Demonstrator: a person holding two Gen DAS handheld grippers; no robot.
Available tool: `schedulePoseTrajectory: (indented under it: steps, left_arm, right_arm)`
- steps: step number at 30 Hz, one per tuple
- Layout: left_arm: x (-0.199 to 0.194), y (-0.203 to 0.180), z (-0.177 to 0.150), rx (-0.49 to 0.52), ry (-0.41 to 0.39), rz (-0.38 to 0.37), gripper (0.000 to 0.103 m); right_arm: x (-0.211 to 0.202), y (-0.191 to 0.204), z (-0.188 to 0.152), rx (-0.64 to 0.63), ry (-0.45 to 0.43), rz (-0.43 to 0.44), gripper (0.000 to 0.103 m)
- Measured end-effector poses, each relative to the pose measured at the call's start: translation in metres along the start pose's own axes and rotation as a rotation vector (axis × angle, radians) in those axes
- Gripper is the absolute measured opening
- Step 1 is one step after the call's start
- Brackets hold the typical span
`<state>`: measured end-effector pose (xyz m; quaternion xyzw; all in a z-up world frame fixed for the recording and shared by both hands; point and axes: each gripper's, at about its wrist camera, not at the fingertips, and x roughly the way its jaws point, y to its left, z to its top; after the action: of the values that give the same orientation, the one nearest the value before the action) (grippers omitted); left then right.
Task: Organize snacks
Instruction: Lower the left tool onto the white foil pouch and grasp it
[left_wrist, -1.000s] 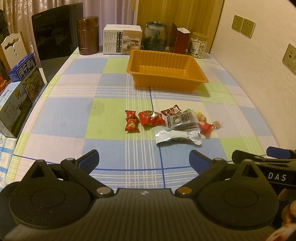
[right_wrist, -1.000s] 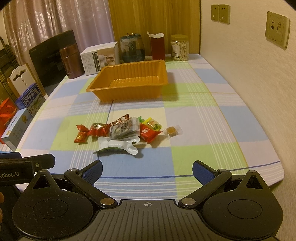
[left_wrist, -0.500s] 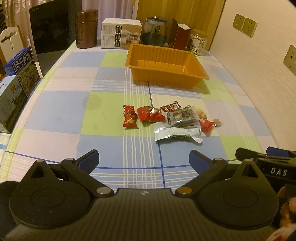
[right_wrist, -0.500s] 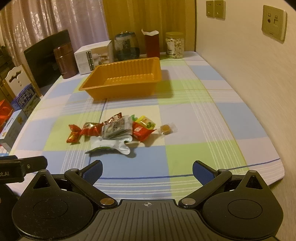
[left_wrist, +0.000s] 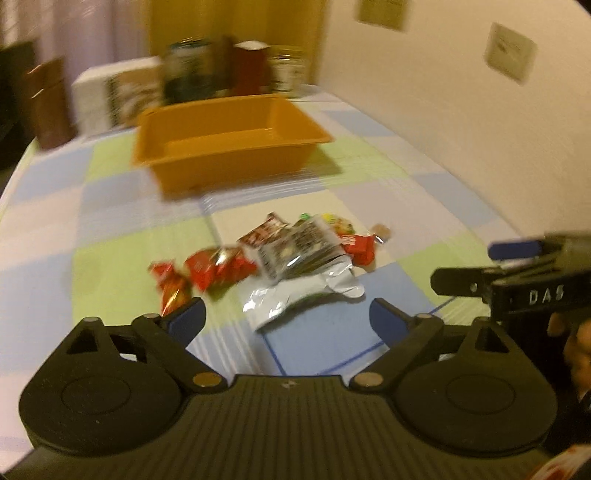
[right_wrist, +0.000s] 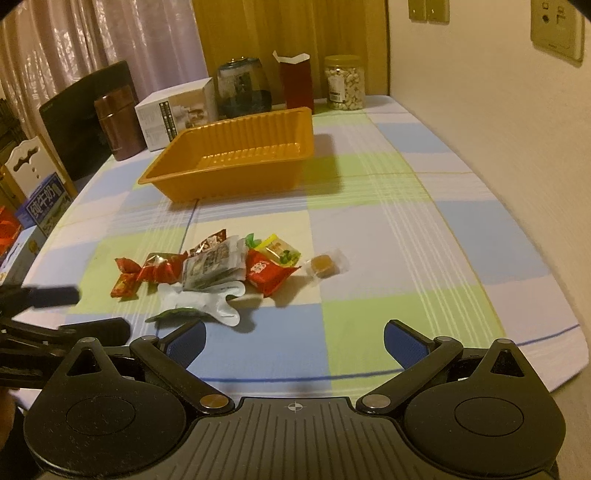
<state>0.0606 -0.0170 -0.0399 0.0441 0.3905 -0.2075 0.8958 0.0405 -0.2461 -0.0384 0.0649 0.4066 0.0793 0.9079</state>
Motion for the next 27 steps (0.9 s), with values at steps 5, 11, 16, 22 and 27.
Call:
schedulePoseTrajectory:
  steps: [5,11,16,22,27]
  left_arm:
    - [0.04,-0.002,0.009,0.169,0.057,-0.068,0.081]
    - [0.071,-0.007,0.007,0.33,0.081,-0.142,0.072]
    - [0.087,-0.005,0.011,0.372,0.108,-0.169,0.052]
    - [0.084,-0.004,0.005,0.335,0.18,-0.158,0.032]
    - [0.07,-0.007,-0.007,0.274,0.182,-0.146,0.031]
  right_arm:
    - [0.018,-0.004,0.003,0.016,0.014,0.0,0.102]
    - [0.034,-0.008,0.006,0.032,0.026,-0.002,0.102]
    - [0.044,-0.01,0.007,0.041,0.043,-0.008,0.102]
    - [0.052,-0.011,0.007,0.045,0.051,-0.009,0.102]
    - [0.056,-0.008,0.008,0.038,0.049,0.001,0.102]
